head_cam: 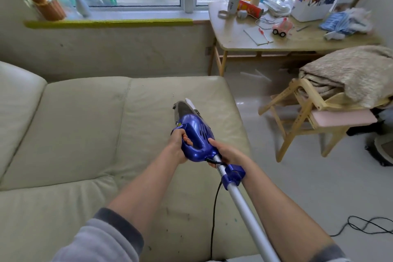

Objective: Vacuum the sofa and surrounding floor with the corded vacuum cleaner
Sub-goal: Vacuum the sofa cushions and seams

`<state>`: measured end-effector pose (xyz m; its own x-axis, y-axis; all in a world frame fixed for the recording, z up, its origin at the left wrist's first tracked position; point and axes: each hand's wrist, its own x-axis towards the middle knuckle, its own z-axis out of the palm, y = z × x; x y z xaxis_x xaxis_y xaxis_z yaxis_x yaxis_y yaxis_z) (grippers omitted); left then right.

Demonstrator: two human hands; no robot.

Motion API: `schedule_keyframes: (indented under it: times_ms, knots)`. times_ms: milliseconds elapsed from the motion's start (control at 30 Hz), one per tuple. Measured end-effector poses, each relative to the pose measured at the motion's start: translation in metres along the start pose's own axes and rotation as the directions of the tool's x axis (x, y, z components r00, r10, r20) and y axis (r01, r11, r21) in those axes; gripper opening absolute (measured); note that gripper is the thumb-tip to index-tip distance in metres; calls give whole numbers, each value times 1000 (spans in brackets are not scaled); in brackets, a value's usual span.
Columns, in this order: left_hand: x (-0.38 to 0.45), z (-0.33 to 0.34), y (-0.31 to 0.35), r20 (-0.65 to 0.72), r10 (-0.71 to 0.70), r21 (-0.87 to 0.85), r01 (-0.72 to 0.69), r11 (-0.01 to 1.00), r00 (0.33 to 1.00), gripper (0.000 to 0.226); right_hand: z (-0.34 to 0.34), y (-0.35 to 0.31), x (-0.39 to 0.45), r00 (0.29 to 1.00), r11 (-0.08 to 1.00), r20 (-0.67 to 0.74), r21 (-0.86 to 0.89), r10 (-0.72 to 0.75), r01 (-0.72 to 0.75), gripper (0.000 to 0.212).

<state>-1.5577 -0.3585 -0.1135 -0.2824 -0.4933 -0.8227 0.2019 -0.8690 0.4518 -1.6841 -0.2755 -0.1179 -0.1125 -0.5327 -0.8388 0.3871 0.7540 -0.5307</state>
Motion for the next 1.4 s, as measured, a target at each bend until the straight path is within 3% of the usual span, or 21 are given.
schedule_keyframes:
  times_ms: [733,1400]
  knots:
    - [-22,-97,38,-109,86,-175,-104,979,990,25,101,-1,21,998,976,69,-215,-1,16,28]
    - [-9,-2,-4,43,-19,-73,22,997,999,25,-4,3,6,997,996,-78,-87,-22,15,36]
